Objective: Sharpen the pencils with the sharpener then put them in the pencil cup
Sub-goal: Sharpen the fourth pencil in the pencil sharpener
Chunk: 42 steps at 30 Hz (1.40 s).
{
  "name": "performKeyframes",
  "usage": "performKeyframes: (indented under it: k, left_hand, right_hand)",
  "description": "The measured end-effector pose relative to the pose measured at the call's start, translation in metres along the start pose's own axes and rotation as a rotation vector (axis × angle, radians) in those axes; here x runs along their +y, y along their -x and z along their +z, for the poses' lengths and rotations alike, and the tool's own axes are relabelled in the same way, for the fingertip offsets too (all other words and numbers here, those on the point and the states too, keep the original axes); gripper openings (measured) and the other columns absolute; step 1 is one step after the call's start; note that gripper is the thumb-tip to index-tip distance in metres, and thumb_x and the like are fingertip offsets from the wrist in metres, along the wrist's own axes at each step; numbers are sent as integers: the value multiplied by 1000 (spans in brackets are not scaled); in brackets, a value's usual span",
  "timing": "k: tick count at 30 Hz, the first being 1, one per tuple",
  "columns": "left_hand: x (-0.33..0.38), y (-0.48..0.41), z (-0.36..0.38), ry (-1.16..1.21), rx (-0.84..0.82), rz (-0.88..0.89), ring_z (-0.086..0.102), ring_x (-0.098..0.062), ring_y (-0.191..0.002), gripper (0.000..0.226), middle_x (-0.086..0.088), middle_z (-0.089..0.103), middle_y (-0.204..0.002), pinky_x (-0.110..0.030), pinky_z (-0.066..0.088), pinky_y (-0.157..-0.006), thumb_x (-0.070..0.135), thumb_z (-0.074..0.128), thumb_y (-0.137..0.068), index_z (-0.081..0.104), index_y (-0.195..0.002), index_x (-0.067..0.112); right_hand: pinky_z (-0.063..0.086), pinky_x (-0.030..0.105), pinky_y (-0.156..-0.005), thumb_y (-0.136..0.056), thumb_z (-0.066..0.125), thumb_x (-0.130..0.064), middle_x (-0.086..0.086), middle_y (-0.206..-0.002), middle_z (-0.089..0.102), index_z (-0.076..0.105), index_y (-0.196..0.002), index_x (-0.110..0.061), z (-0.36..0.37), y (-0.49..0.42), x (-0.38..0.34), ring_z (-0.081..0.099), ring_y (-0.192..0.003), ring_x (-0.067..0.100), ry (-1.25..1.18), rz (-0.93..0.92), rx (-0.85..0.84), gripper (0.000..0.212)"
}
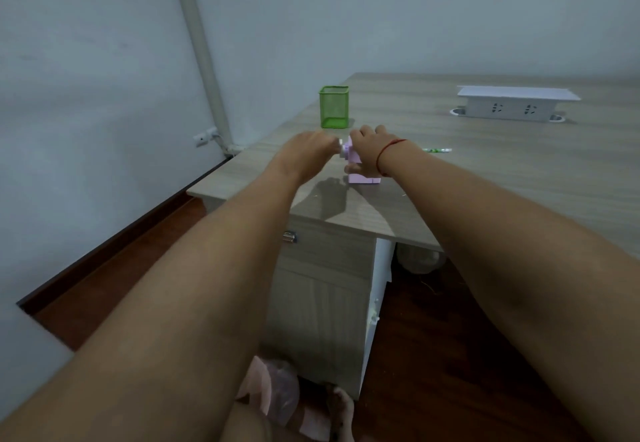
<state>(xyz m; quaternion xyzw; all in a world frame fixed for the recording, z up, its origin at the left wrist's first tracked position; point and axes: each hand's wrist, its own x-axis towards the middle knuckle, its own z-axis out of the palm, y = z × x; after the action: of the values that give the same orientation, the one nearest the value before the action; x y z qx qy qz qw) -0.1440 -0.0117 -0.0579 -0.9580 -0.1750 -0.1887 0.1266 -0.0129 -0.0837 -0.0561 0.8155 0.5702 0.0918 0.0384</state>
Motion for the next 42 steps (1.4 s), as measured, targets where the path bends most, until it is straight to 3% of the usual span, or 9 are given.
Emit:
performKeyframes:
  k: [8, 13, 21, 27, 31, 36, 42]
  left_hand:
    - [12, 10, 4, 135, -164, -105, 60, -40, -88, 27, -25, 63, -97, -37, 40, -72, 16, 43, -99, 60, -102, -5]
    - [8, 13, 26, 201, -237, -164, 63, -28, -89, 23, -16, 65, -100, -34, 50, -81, 13, 44, -99, 63, -102, 2]
    - [-15, -22, 42, 183, -372, -114, 62, -30, -92, 30, -17, 66, -102, -36, 47, -84, 27, 45, -97, 67, -105, 8]
    - [-26, -47, 27, 56, -247, -53, 63, -36, -90, 20, -21, 66, -100, -38, 46, -73, 14, 48, -93, 66, -99, 5]
    - [-30, -49, 8, -12, -65, 40, 60, -38, -101, 25, -22, 63, -111, -38, 44, -77, 17, 44, -97, 62, -114, 9]
    - [-20, -29, -9, 17, 26, 84, 60, -45, -96, 26, -29, 63, -105, -44, 45, -76, 13, 45, -98, 61, -117, 4]
    - [-4, -4, 0, 36, 16, 22, 62, -41, -88, 21, -26, 66, -95, -39, 41, -67, 12, 47, -96, 64, -95, -1]
  right_hand:
    - [30, 43, -109, -96, 44, -47, 19, -144, 36, 35, -142, -4, -5, 5, -1, 36, -132, 33, 110, -64, -1, 63]
    - [29, 42, -109, -97, 39, -46, 19, -142, 39, 39, -139, -3, -4, 7, -1, 38, -131, 31, 159, -104, 39, 60]
    - [32, 39, -104, -95, 44, -41, 20, -137, 42, 39, -135, -1, 5, 0, 5, 42, -122, 35, 13, -92, 108, 58]
    - [39, 39, -97, -90, 50, -45, 16, -135, 44, 39, -134, -5, 11, -6, 10, 44, -118, 35, -6, -97, 105, 61]
    - [40, 44, -100, -89, 51, -44, 16, -138, 42, 37, -136, -4, 10, -9, 6, 42, -122, 36, 16, -54, 76, 63]
    - [37, 45, -105, -89, 52, -50, 16, -144, 37, 33, -140, -6, 5, -8, 2, 38, -128, 36, -6, -24, 18, 71]
    - [29, 41, -110, -92, 50, -45, 17, -144, 36, 36, -141, -7, 2, 0, -4, 34, -132, 35, -9, 14, 32, 63]
